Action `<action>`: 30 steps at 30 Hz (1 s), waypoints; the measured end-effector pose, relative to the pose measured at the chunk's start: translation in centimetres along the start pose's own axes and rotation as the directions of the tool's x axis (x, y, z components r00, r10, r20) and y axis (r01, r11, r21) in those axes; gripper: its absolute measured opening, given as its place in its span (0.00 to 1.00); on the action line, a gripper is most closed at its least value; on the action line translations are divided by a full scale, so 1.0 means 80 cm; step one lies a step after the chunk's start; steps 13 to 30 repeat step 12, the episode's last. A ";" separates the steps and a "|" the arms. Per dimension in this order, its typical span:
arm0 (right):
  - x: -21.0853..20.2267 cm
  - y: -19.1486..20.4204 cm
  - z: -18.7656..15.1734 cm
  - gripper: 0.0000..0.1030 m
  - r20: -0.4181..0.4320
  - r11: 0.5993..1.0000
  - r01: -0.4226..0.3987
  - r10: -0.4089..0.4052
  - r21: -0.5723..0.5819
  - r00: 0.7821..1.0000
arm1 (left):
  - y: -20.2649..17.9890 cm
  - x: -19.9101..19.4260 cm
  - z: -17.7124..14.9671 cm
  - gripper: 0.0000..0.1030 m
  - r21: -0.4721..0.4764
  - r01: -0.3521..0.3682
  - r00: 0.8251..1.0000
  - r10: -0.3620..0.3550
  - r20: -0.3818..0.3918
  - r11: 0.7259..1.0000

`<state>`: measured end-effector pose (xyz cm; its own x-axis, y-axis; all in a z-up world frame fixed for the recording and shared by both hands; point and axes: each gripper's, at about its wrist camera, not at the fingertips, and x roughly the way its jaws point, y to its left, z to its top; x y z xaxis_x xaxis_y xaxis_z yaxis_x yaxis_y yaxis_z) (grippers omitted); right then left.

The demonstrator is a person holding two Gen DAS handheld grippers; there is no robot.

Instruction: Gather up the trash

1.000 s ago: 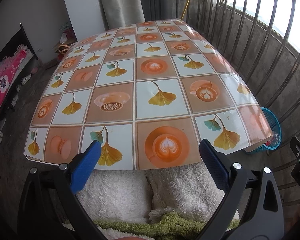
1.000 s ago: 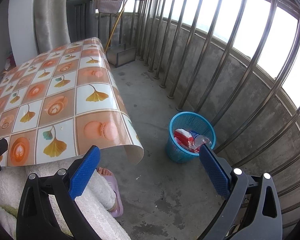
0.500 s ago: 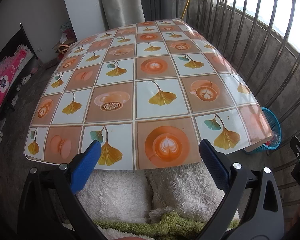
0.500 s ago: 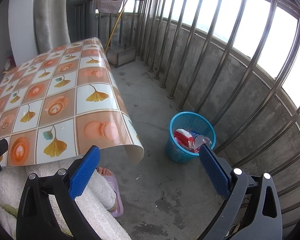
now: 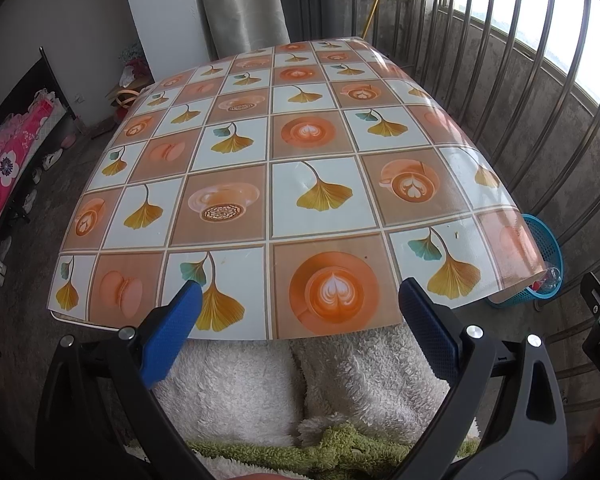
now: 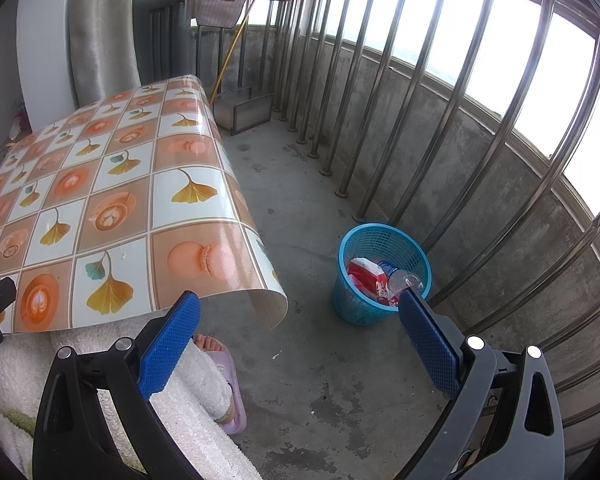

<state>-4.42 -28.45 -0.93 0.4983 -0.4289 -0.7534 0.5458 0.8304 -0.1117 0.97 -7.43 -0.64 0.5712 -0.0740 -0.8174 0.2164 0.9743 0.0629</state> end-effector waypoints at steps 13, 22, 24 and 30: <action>-0.001 0.001 0.000 0.94 0.003 1.000 0.000 0.000 -0.002 1.000 | 0.001 0.001 0.001 0.92 0.000 0.001 1.000 -0.001 -0.003 1.000; -0.001 0.001 0.000 0.94 0.003 1.000 0.000 0.000 -0.002 1.000 | 0.001 0.001 0.001 0.92 0.000 0.001 1.000 -0.001 -0.003 1.000; -0.001 0.001 0.000 0.94 0.003 1.000 0.000 0.000 -0.002 1.000 | 0.001 0.001 0.001 0.92 0.000 0.001 1.000 -0.001 -0.003 1.000; -0.001 0.001 0.000 0.94 0.003 1.000 0.000 0.000 -0.002 1.000 | 0.001 0.001 0.001 0.92 0.000 0.001 1.000 -0.001 -0.003 1.000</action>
